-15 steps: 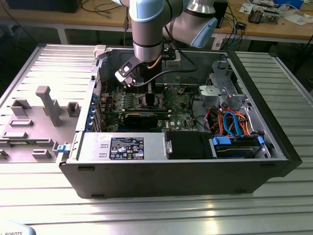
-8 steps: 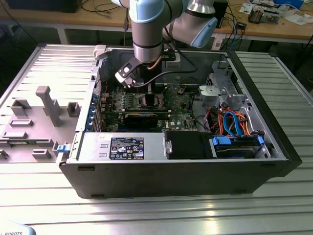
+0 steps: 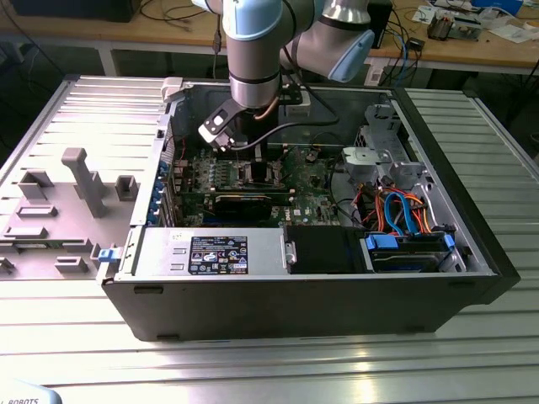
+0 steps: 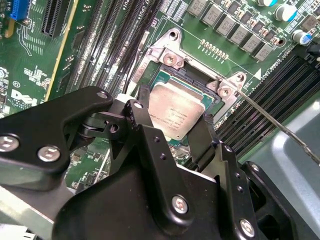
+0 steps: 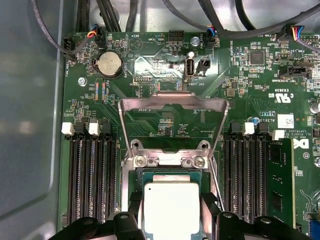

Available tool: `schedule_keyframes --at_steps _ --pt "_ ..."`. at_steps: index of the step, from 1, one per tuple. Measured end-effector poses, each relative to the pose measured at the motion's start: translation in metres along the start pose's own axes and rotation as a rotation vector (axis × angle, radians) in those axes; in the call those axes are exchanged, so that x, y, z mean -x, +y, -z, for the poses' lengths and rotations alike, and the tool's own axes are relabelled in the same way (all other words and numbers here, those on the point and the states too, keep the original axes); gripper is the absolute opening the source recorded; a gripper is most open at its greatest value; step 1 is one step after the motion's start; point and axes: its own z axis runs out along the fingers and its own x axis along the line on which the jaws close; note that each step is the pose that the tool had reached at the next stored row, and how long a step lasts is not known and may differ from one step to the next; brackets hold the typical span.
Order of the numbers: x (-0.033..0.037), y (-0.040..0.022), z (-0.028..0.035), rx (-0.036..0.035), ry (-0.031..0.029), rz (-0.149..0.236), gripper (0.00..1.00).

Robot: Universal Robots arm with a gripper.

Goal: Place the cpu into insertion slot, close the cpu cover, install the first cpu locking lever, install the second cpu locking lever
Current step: 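Place the cpu into insertion slot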

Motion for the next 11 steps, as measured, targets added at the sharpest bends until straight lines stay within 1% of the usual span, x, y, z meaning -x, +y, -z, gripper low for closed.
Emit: schedule_keyframes --at_steps 3,4,5,11 --pt "0.0000 0.0000 -0.0001 0.0001 0.0001 0.000 0.54" --pt "-0.0002 0.0001 -0.0006 0.0009 0.0014 0.000 0.55" --pt "-0.0001 0.0001 -0.0003 0.0003 0.0005 0.000 0.62" --pt "0.0000 0.0000 0.0006 -0.0002 -0.0001 0.000 0.62"
